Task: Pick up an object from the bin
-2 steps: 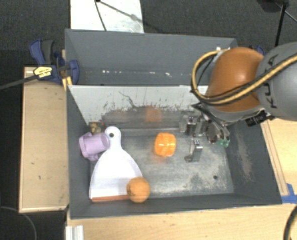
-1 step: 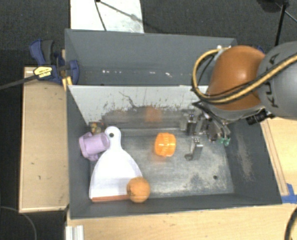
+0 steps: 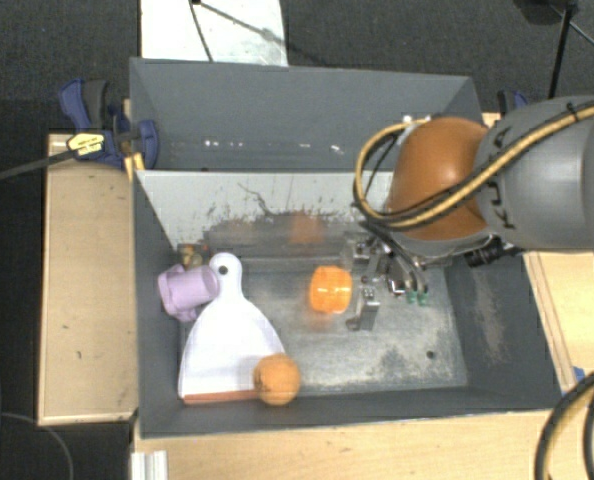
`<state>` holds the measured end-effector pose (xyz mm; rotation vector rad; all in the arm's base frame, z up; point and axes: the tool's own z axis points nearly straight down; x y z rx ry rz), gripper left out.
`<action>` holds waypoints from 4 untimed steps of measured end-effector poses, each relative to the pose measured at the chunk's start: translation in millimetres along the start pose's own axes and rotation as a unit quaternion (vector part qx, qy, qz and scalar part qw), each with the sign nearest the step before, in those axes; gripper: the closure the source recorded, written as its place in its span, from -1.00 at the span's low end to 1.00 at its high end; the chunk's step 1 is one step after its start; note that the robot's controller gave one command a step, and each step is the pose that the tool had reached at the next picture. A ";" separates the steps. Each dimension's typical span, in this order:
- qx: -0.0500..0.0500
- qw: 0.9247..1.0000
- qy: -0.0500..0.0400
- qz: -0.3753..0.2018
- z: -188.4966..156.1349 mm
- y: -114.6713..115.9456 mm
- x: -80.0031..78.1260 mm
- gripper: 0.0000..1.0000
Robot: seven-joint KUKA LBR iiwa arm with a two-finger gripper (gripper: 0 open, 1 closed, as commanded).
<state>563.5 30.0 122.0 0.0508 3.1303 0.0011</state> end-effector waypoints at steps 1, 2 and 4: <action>0.000 0.998 0.005 -0.059 31.5 14.4 -1.8 -1.00; -0.001 0.997 0.003 -0.073 37.7 27.9 -8.8 1.00; 0.000 0.994 0.003 -0.106 -86.4 30.5 -20.1 1.00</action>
Offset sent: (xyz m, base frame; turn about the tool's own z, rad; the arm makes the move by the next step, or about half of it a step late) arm 0.0094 0.0274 -0.0378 -0.1475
